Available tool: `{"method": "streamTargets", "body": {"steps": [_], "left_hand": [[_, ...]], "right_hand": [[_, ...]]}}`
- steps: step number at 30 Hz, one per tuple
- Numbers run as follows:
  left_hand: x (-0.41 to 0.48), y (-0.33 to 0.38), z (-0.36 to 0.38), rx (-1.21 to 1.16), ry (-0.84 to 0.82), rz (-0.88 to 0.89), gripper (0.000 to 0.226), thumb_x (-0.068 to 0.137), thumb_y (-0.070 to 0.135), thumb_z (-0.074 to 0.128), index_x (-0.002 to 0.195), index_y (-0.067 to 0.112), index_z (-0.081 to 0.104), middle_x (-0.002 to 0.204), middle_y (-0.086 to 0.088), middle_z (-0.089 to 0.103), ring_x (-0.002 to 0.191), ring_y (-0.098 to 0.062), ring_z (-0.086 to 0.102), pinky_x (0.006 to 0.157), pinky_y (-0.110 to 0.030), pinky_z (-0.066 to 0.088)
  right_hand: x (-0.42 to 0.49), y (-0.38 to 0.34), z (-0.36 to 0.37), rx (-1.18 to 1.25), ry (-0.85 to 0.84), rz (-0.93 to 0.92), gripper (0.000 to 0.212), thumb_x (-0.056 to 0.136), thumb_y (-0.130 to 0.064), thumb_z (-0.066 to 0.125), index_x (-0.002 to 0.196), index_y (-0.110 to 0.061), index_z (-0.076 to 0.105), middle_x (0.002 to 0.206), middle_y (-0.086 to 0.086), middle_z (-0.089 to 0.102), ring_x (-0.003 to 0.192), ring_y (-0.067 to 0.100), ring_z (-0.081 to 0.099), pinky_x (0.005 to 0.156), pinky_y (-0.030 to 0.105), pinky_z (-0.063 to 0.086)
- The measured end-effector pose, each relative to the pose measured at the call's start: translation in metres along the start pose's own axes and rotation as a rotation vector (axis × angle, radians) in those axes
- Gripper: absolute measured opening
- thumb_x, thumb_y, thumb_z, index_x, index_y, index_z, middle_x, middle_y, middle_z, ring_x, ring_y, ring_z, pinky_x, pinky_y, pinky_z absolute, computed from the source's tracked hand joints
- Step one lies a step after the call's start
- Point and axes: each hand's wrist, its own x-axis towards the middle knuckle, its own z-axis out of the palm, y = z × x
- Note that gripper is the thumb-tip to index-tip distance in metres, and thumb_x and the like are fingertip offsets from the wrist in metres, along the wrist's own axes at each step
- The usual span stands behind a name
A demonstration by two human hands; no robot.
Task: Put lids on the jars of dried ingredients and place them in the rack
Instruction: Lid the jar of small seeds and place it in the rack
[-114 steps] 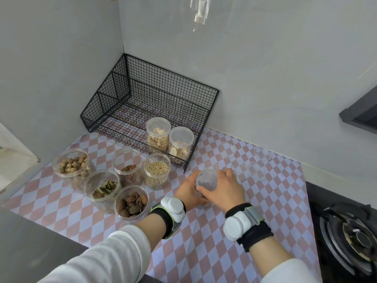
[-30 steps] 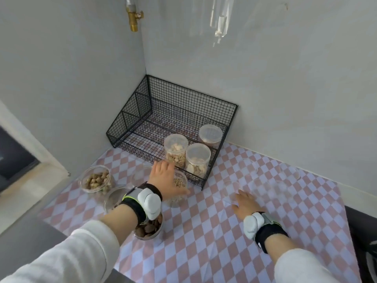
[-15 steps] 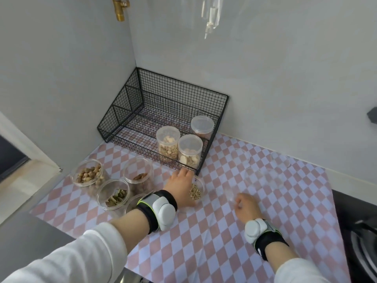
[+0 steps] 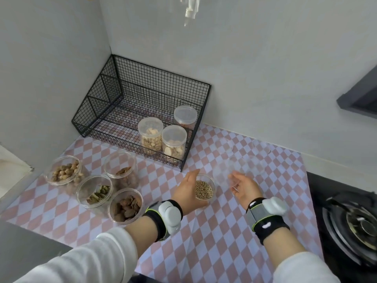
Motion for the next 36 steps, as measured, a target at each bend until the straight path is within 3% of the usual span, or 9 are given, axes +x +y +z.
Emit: {"method": "streamTargets", "body": {"steps": [5, 10, 13, 18, 22, 26, 29, 32, 36], "left_hand": [[0.001, -0.011, 0.009, -0.163, 0.016, -0.105, 0.108, 0.062, 0.027, 0.084, 0.145, 0.016, 0.015, 0.146, -0.005, 0.035, 0.132, -0.022, 0.038, 0.104, -0.027, 0.033], [0.002, -0.015, 0.016, -0.325, 0.049, -0.153, 0.1, 0.059, 0.016, 0.086, 0.139, 0.02, 0.026, 0.133, 0.0, 0.046, 0.117, -0.015, 0.046, 0.091, -0.02, 0.035], [0.002, -0.017, 0.018, -0.427, 0.049, -0.172, 0.1, 0.059, 0.011, 0.085, 0.139, 0.019, 0.026, 0.121, 0.005, 0.048, 0.115, -0.014, 0.047, 0.087, -0.02, 0.036], [0.002, -0.021, 0.021, -0.475, 0.051, -0.162, 0.1, 0.059, 0.012, 0.085, 0.14, 0.021, 0.026, 0.121, 0.007, 0.047, 0.115, -0.012, 0.047, 0.091, -0.023, 0.038], [0.003, -0.025, 0.023, -0.509, 0.041, -0.148, 0.098, 0.057, 0.011, 0.086, 0.137, 0.022, 0.03, 0.121, 0.006, 0.05, 0.115, -0.013, 0.049, 0.09, -0.023, 0.04], [0.003, -0.026, 0.023, -0.525, 0.039, -0.132, 0.095, 0.059, 0.009, 0.084, 0.136, 0.023, 0.031, 0.121, 0.006, 0.051, 0.114, -0.012, 0.05, 0.088, -0.02, 0.041], [0.002, -0.025, 0.021, -0.519, 0.031, -0.119, 0.092, 0.062, 0.008, 0.082, 0.137, 0.023, 0.029, 0.121, 0.006, 0.049, 0.111, -0.01, 0.049, 0.082, -0.011, 0.039], [0.002, -0.026, 0.022, -0.516, 0.017, -0.118, 0.093, 0.065, 0.008, 0.081, 0.138, 0.023, 0.026, 0.122, 0.005, 0.048, 0.113, -0.011, 0.048, 0.087, -0.019, 0.039], [0.001, -0.023, 0.02, -0.484, 0.013, -0.1, 0.093, 0.065, 0.003, 0.08, 0.138, 0.019, 0.025, 0.121, 0.006, 0.045, 0.115, -0.012, 0.046, 0.079, -0.003, 0.038]], "right_hand": [[-0.003, 0.003, 0.01, 0.004, -0.032, -0.013, 0.011, 0.09, -0.012, 0.054, 0.084, -0.016, 0.062, 0.079, 0.0, 0.061, 0.071, 0.013, 0.054, 0.067, 0.026, 0.042], [-0.006, 0.011, 0.029, -0.297, -0.11, 0.0, 0.021, 0.088, -0.011, 0.055, 0.106, -0.004, 0.064, 0.092, 0.01, 0.062, 0.081, 0.02, 0.057, 0.072, 0.029, 0.046], [-0.005, 0.014, 0.038, -0.45, -0.14, -0.012, 0.014, 0.086, -0.01, 0.058, 0.096, -0.012, 0.067, 0.097, 0.01, 0.063, 0.089, 0.024, 0.057, 0.081, 0.035, 0.045], [-0.007, 0.011, 0.042, -0.573, -0.213, -0.13, 0.036, 0.086, -0.007, 0.06, 0.121, -0.013, 0.057, 0.114, 0.009, 0.058, 0.106, 0.023, 0.055, 0.074, 0.022, 0.046], [-0.007, 0.008, 0.041, -0.67, -0.257, -0.219, 0.028, 0.084, -0.005, 0.062, 0.109, -0.018, 0.062, 0.113, 0.009, 0.062, 0.104, 0.022, 0.057, 0.077, 0.02, 0.046], [-0.011, 0.011, 0.045, -0.738, -0.193, -0.309, 0.027, 0.083, -0.004, 0.063, 0.108, -0.014, 0.065, 0.106, 0.004, 0.061, 0.097, 0.018, 0.054, 0.07, 0.017, 0.045], [-0.013, 0.013, 0.047, -0.773, -0.159, -0.33, 0.027, 0.083, -0.004, 0.062, 0.108, -0.013, 0.065, 0.107, 0.005, 0.06, 0.095, 0.019, 0.053, 0.076, 0.024, 0.044], [-0.014, 0.012, 0.052, -0.881, -0.133, -0.342, 0.028, 0.085, -0.007, 0.059, 0.112, -0.012, 0.063, 0.116, 0.009, 0.06, 0.096, 0.019, 0.053, 0.083, 0.029, 0.045], [-0.021, 0.003, 0.055, -1.303, -0.237, -0.446, 0.045, 0.088, -0.023, 0.058, 0.131, -0.01, 0.048, 0.136, 0.011, 0.045, 0.121, 0.026, 0.047, 0.103, 0.034, 0.039]]}}
